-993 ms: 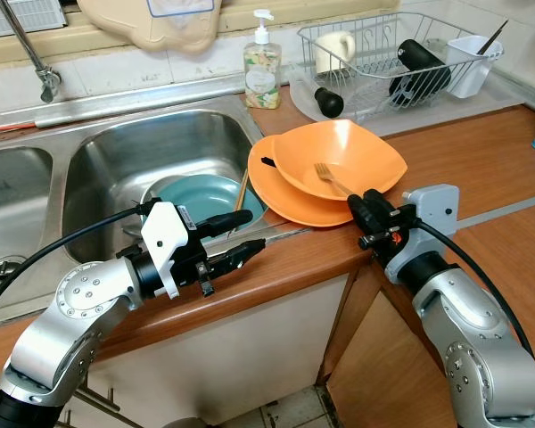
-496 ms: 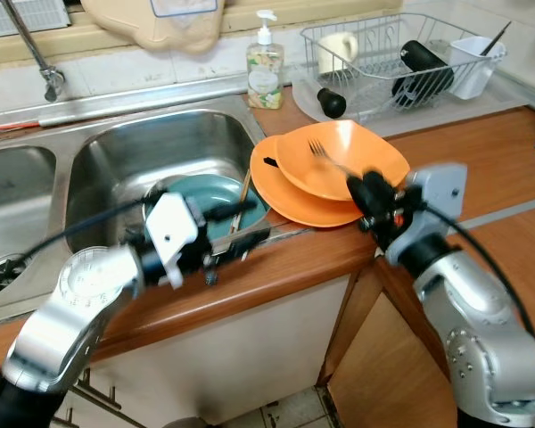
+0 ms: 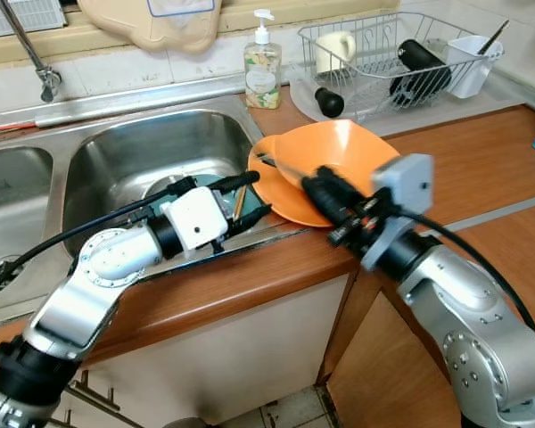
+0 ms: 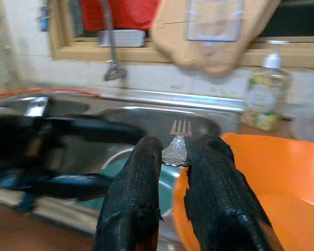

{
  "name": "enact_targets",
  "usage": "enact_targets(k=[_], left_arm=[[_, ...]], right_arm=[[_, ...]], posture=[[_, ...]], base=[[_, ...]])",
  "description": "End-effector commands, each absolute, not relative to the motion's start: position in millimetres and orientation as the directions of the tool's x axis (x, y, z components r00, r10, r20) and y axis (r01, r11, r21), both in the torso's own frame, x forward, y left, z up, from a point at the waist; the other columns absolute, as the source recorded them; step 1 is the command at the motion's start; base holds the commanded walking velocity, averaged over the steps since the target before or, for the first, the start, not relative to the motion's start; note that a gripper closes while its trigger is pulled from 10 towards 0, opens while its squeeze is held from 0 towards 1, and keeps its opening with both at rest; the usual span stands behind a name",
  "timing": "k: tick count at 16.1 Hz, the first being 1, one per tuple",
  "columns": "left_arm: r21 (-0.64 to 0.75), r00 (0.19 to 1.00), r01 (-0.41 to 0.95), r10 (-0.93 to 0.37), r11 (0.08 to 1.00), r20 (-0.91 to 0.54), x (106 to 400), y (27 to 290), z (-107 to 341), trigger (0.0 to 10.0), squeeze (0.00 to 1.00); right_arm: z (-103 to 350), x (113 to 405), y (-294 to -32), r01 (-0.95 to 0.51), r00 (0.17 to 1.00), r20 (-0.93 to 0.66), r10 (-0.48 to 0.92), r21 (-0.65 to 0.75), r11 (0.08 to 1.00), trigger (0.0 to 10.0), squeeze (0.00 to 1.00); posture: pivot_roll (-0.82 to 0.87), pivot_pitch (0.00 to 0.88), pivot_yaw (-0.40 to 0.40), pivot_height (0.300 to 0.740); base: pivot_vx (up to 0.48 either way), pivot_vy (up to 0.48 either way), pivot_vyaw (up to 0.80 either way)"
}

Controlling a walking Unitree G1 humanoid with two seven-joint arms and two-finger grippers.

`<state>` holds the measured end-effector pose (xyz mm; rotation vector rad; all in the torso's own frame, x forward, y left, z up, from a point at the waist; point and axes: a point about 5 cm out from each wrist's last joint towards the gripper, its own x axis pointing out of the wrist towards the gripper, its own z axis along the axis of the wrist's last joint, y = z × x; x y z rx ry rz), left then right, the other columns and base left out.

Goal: Kitchen organization

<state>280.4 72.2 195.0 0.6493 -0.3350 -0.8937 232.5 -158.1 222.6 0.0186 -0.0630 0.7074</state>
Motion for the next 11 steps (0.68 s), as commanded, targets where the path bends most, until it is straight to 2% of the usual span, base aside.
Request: enact_targets(k=[1,2,4,5,6,7,9,11], left_arm=[[0.684,0.600,0.582,-0.800,0.440,0.003,283.2,72.5,195.7,3.1,0.00],[0.694,0.604,0.571,-0.797,0.439,0.009,284.4,72.4,195.7,0.6,0.00],[0.713,0.616,0.539,-0.787,0.449,0.030,286.4,72.4,197.4,1.0,0.00],[0.715,0.621,0.530,-0.783,0.456,0.039,287.2,72.5,198.3,1.6,0.00],[0.717,0.624,0.524,-0.780,0.460,0.045,287.9,72.5,198.6,1.6,0.00],[0.732,0.633,0.503,-0.773,0.459,0.050,290.4,73.0,199.0,3.8,0.00],[0.752,0.636,0.489,-0.771,0.441,0.038,292.3,73.1,197.6,10.0,0.00],[0.761,0.633,0.490,-0.774,0.424,0.024,292.5,72.9,195.2,10.0,0.00]], right_arm=[[225.4,228.9,-152.5,-0.685,0.727,0.059,0.684,-0.012,0.728,0.0,0.00],[225.4,228.0,-150.9,-0.694,0.719,0.054,0.693,-0.012,0.720,0.0,0.00],[224.7,226.4,-148.5,-0.706,0.707,0.040,0.706,-0.018,0.708,0.0,0.00],[224.5,226.0,-148.0,-0.708,0.705,0.036,0.708,-0.020,0.706,0.0,0.00],[224.5,225.7,-147.8,-0.709,0.704,0.033,0.709,-0.021,0.705,0.0,0.00],[224.7,225.2,-146.8,-0.716,0.697,0.026,0.717,-0.023,0.697,0.0,0.00],[225.4,225.1,-146.1,-0.724,0.689,0.024,0.724,-0.025,0.690,0.0,0.00],[226.3,225.2,-145.5,-0.726,0.686,0.026,0.727,-0.028,0.687,0.0,0.00]], posture=[[-0.04,0.000,0.070,0.740],[-0.05,0.000,0.072,0.740],[-0.05,0.000,0.073,0.740],[-0.05,0.000,0.073,0.740],[-0.05,0.000,0.073,0.740],[-0.05,0.000,0.074,0.740],[-0.05,0.000,0.074,0.740],[-0.05,0.000,0.074,0.740]], base=[[0.000,0.000,0.00],[0.000,0.000,0.00],[0.000,0.000,0.00],[0.000,0.000,0.00],[0.000,0.000,0.00],[0.000,0.000,0.00],[0.000,0.000,0.00],[0.000,0.000,0.00]])
